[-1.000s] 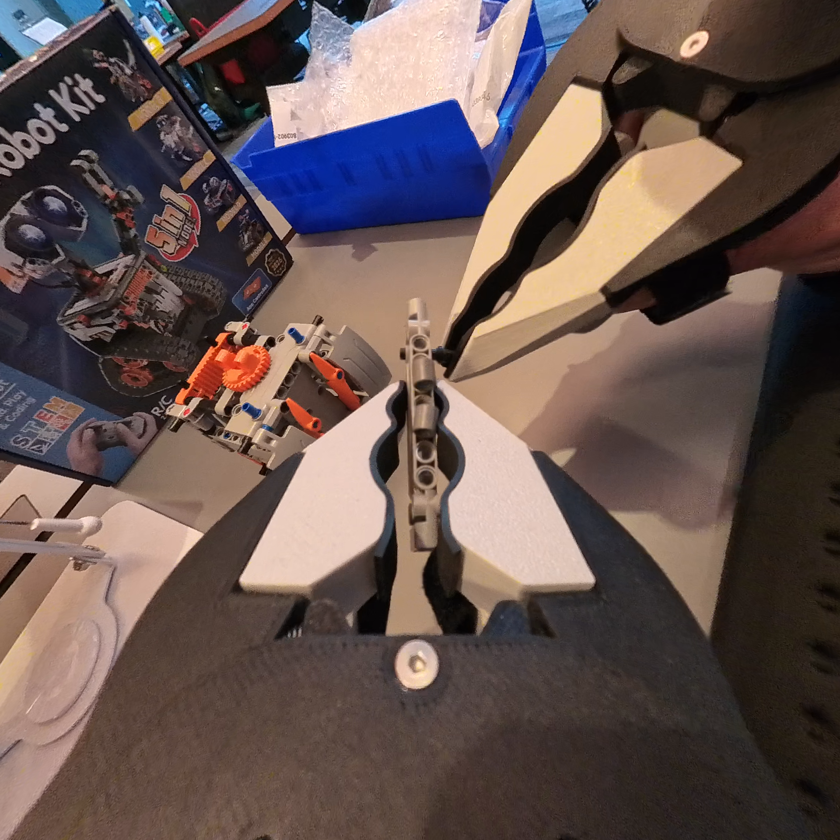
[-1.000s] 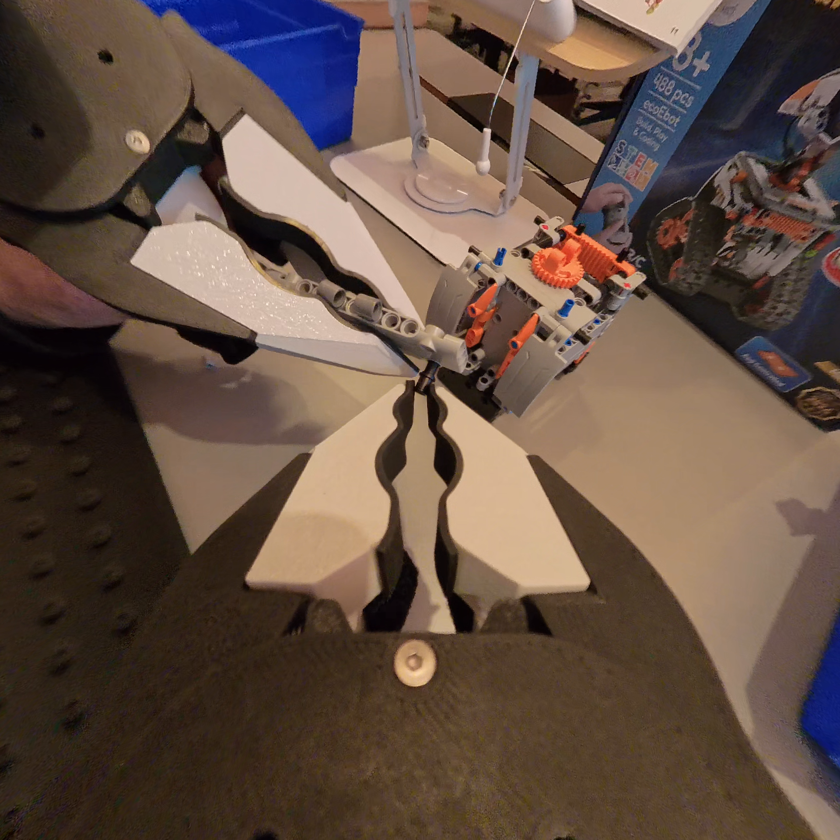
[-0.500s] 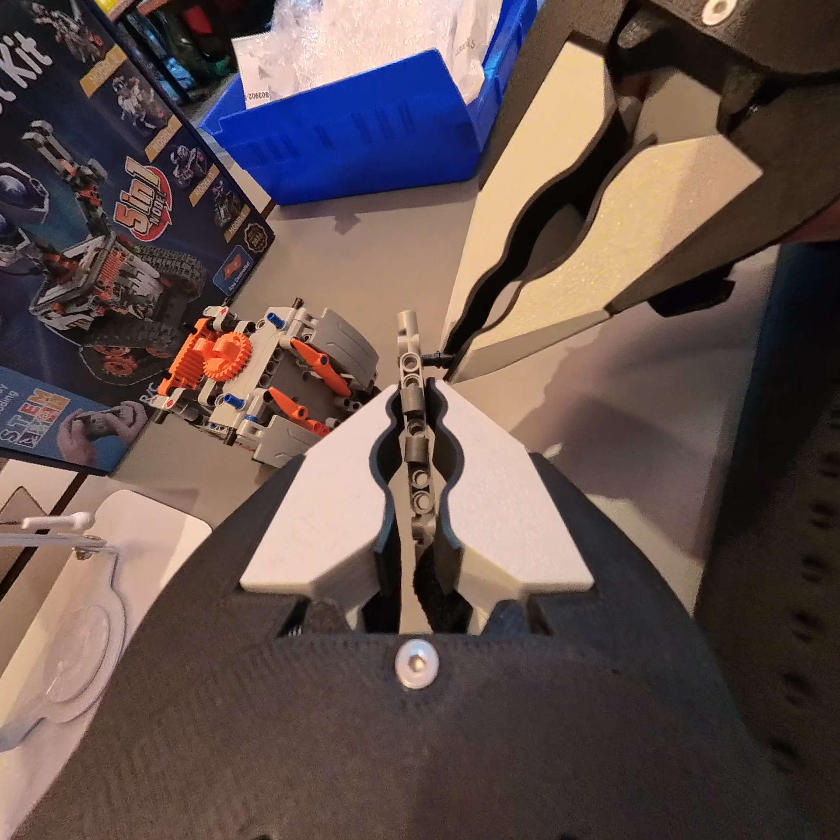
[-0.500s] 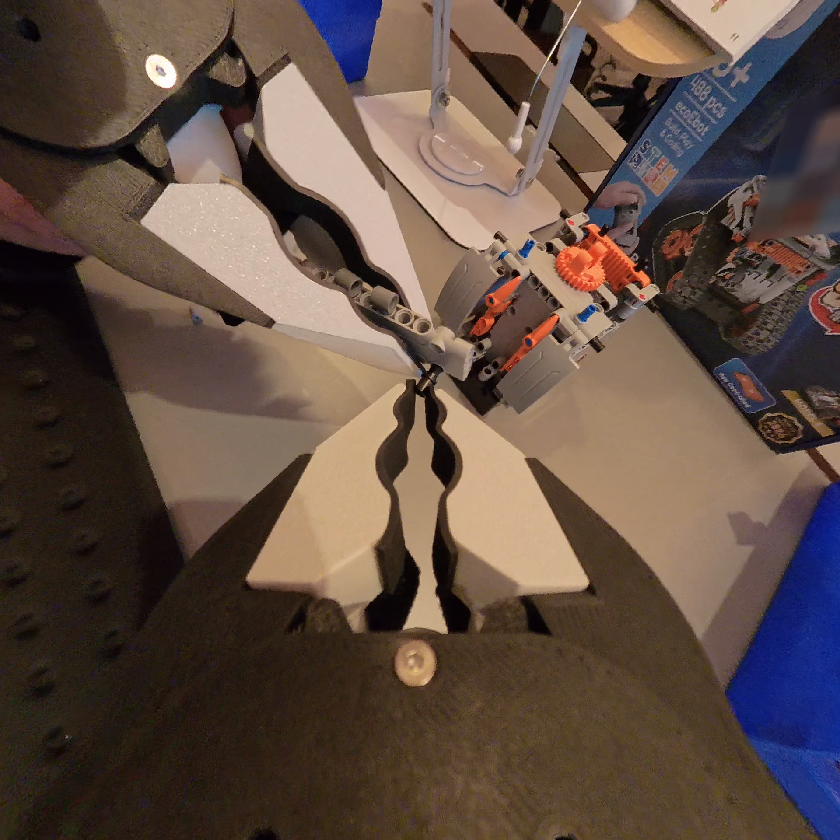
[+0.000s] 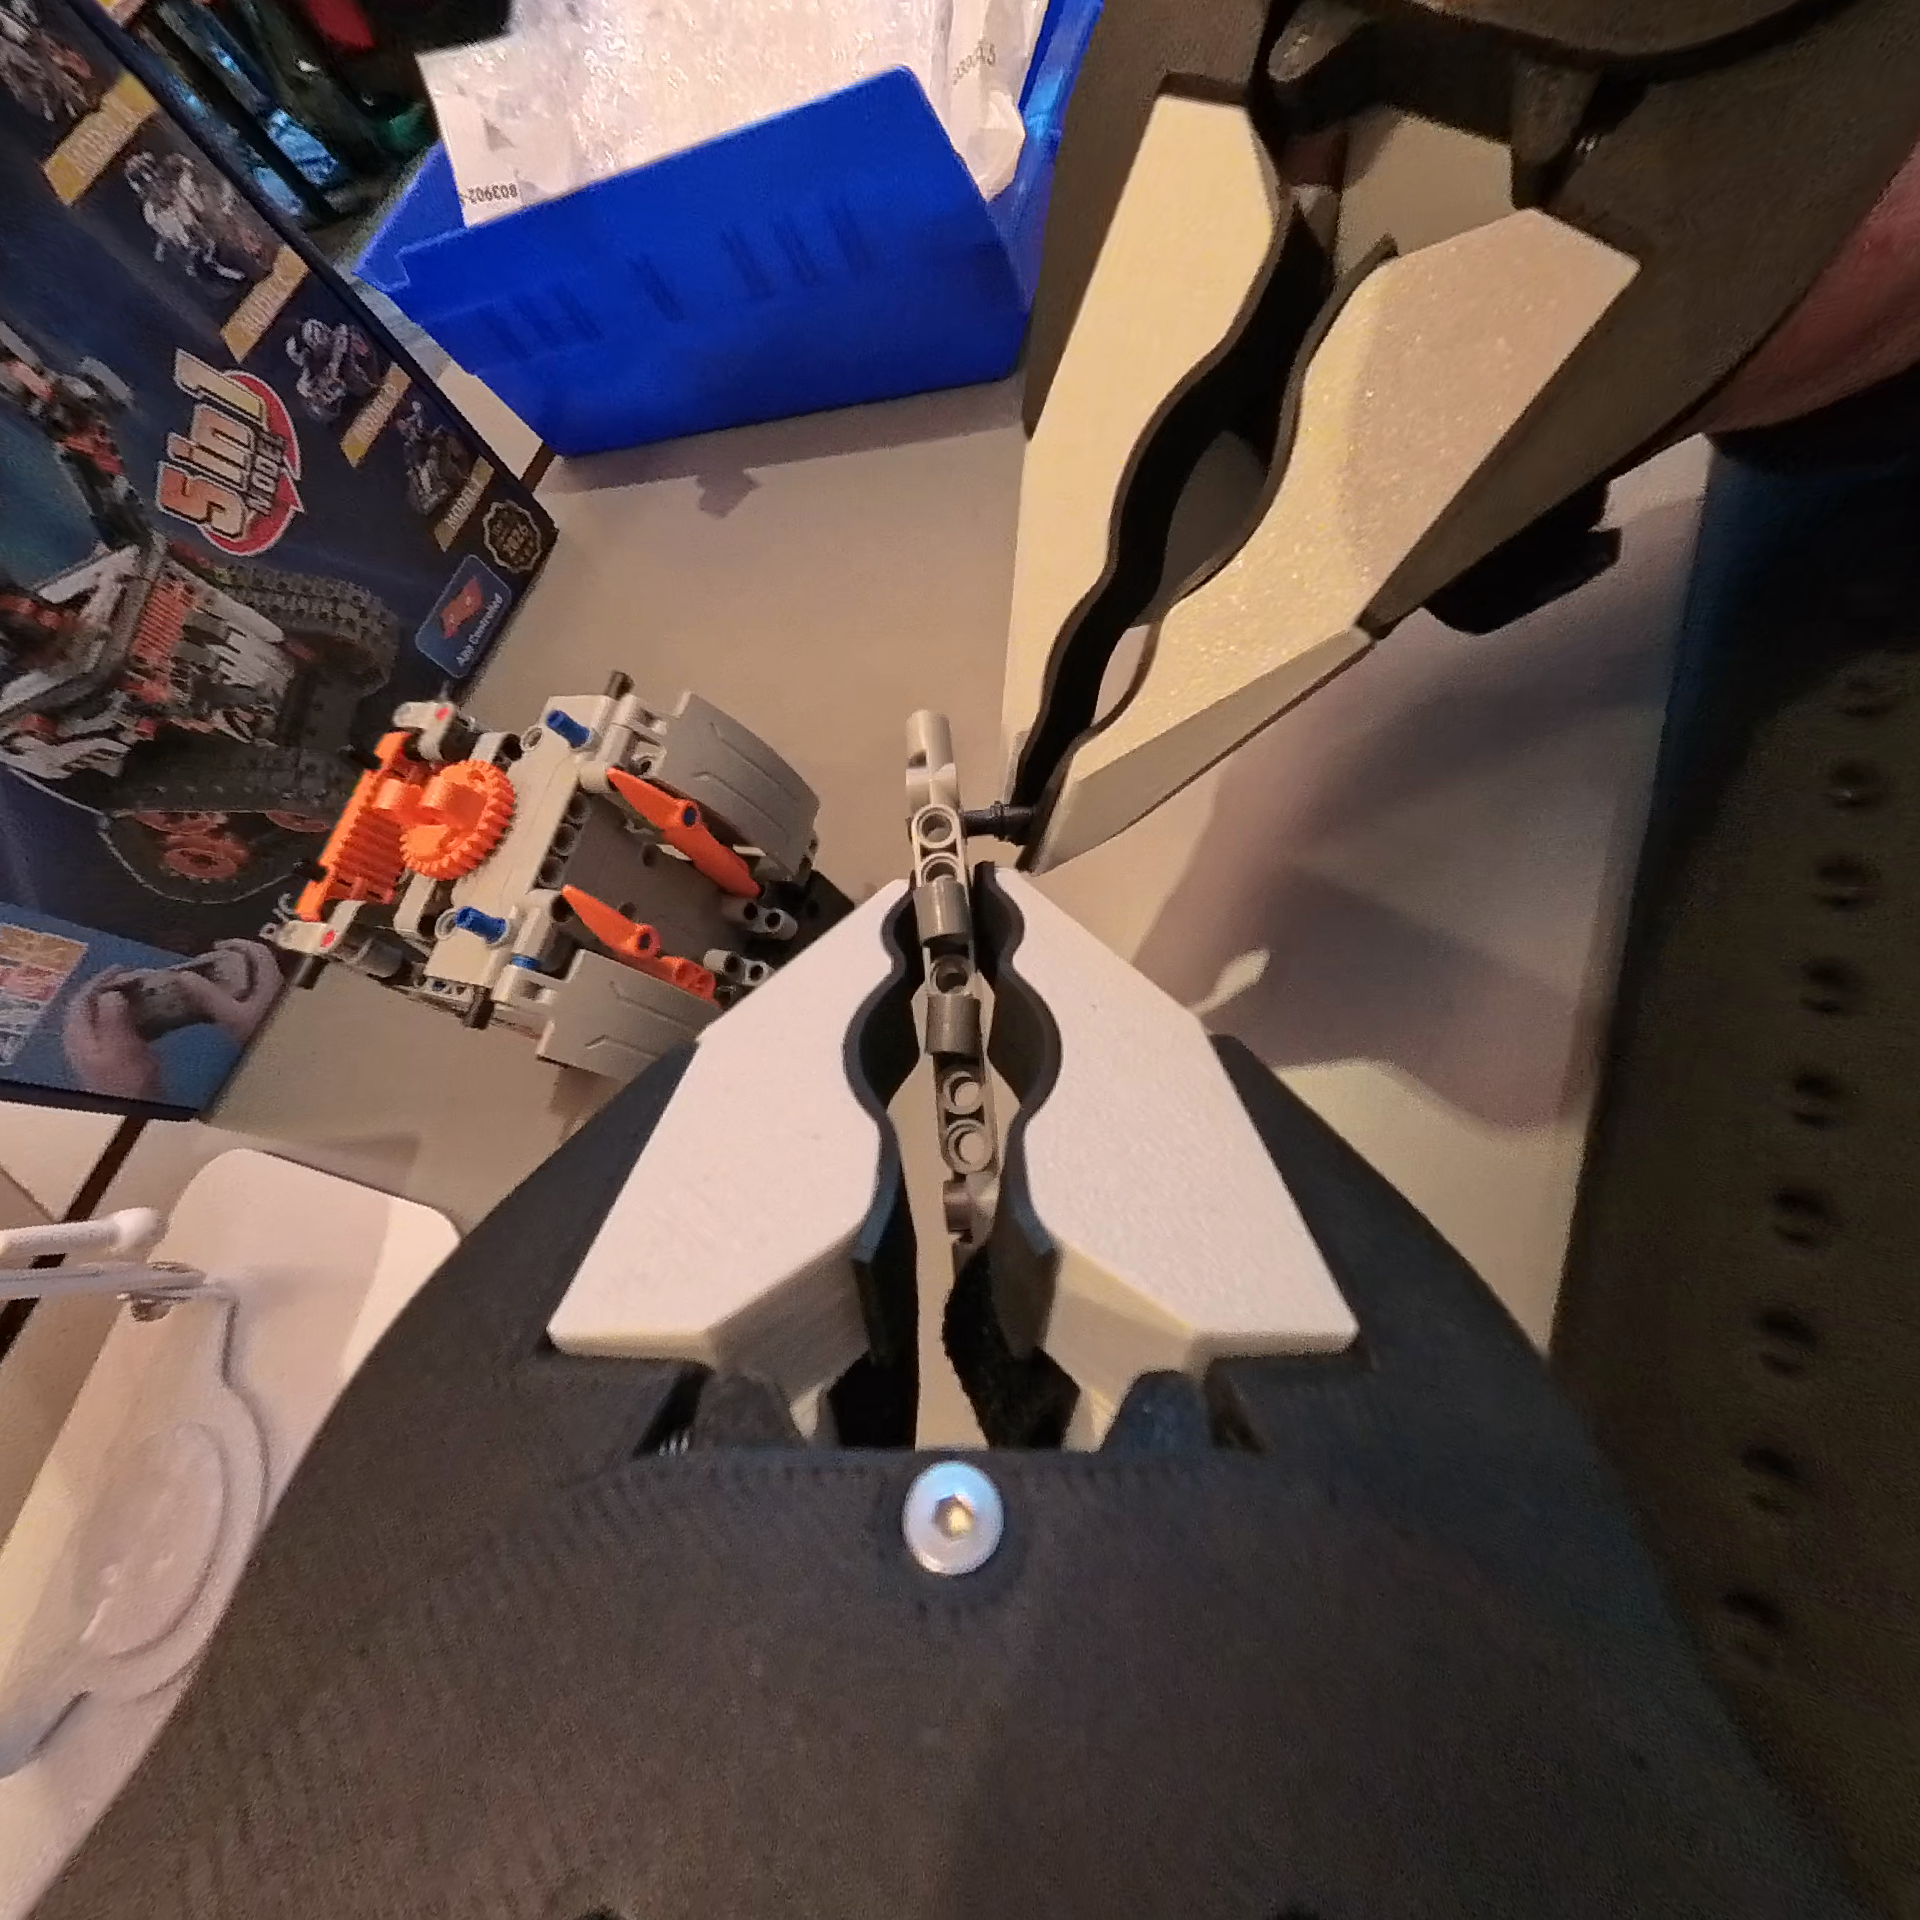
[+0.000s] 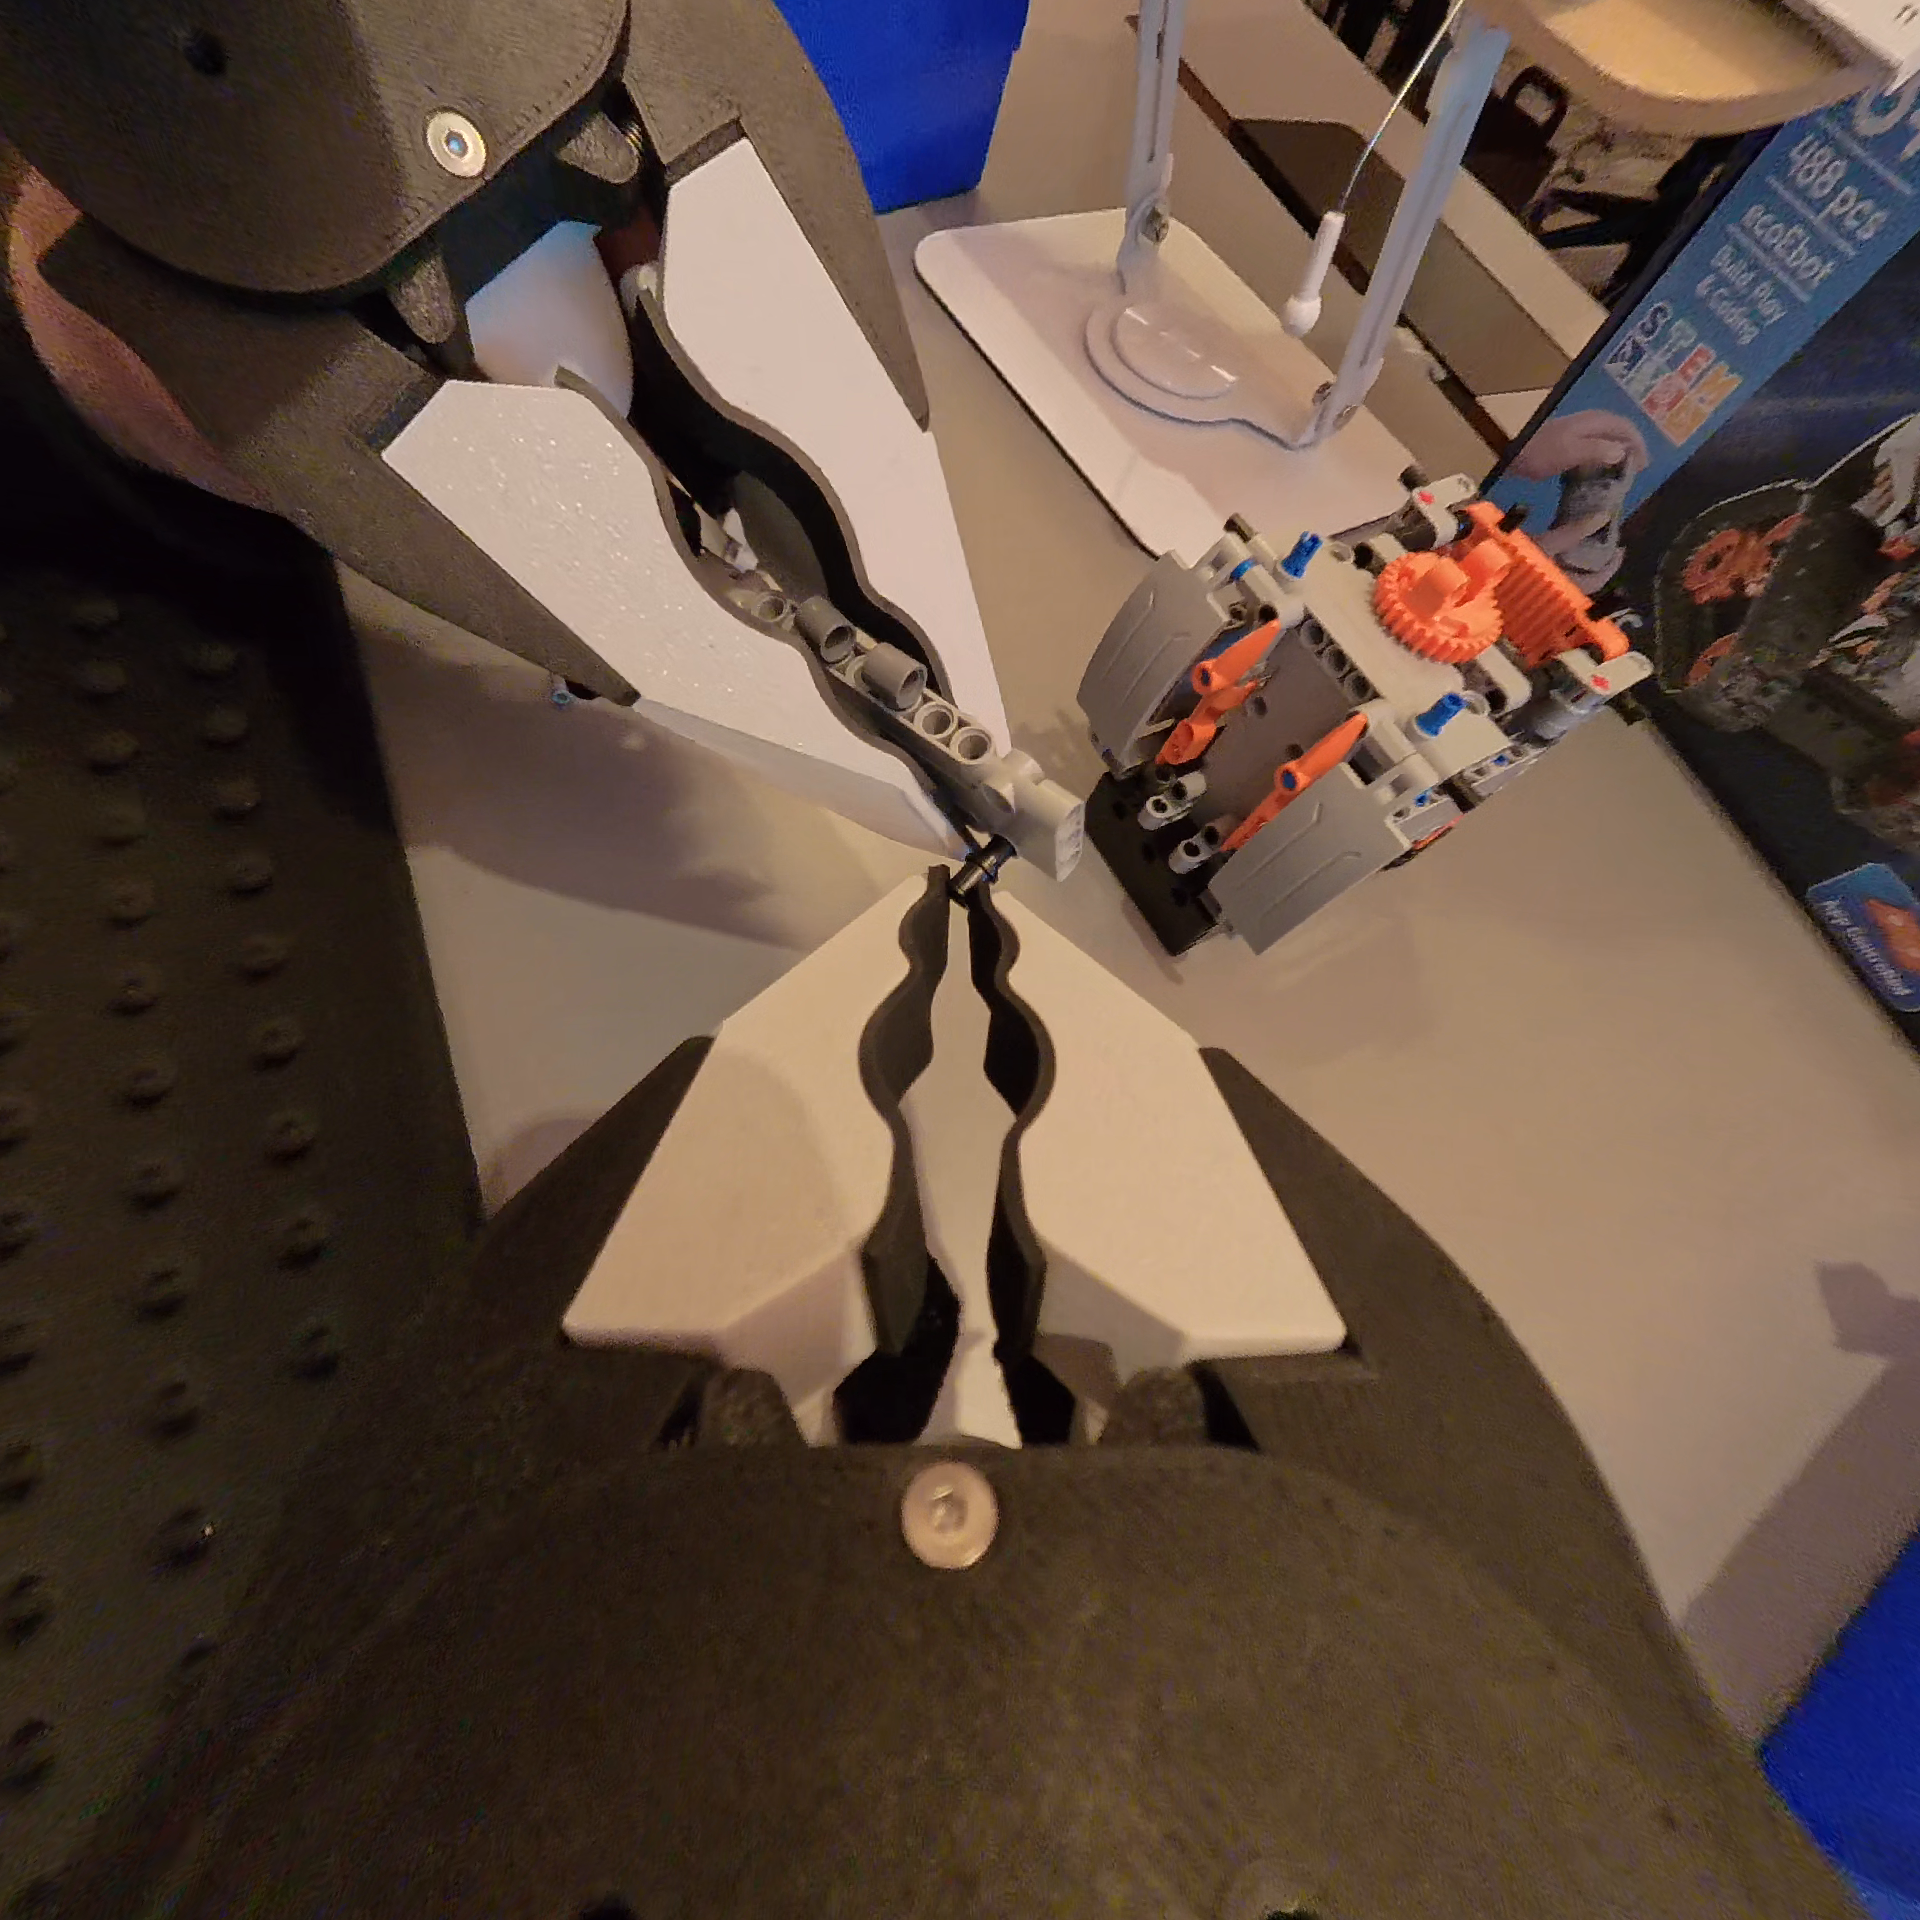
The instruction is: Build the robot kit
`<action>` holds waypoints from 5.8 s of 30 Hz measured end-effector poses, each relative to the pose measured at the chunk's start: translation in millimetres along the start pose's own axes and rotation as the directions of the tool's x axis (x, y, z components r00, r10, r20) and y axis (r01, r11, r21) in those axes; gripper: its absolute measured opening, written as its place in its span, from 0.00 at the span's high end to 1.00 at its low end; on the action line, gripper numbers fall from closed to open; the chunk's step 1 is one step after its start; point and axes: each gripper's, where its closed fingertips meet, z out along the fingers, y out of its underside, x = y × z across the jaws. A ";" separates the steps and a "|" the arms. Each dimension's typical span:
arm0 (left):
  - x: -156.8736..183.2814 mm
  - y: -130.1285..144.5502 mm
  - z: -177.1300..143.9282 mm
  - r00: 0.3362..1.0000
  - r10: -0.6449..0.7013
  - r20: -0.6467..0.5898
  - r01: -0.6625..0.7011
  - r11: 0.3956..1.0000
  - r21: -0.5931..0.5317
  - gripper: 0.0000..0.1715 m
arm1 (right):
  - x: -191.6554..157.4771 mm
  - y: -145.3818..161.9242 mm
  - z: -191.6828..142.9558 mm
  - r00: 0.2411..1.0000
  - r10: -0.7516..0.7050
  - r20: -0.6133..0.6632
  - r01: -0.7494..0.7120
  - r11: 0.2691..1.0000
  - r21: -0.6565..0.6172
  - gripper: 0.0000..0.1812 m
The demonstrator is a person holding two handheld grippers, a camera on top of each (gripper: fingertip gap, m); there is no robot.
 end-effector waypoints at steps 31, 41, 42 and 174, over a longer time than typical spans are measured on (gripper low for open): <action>32.0 25.2 -8.6 0.948 0.090 -0.306 -0.105 0.994 -0.033 0.97 | -26.6 -10.3 -3.8 0.979 0.013 0.205 -0.021 0.999 0.038 0.97; 28.0 26.1 -22.4 0.938 0.079 -0.337 -0.087 0.996 -0.006 0.96 | -36.9 -17.3 8.0 0.972 -0.007 0.233 0.008 1.000 0.000 0.96; 27.1 28.0 -23.1 0.938 0.073 -0.338 -0.081 0.997 -0.010 0.96 | -37.3 -18.1 10.1 0.972 -0.003 0.235 0.004 1.000 -0.006 0.96; 94.4 107.2 -65.9 0.838 -0.225 -0.496 0.033 0.930 -0.367 0.97 | -82.8 23.2 14.9 0.897 0.157 0.412 -0.119 0.986 -0.118 0.91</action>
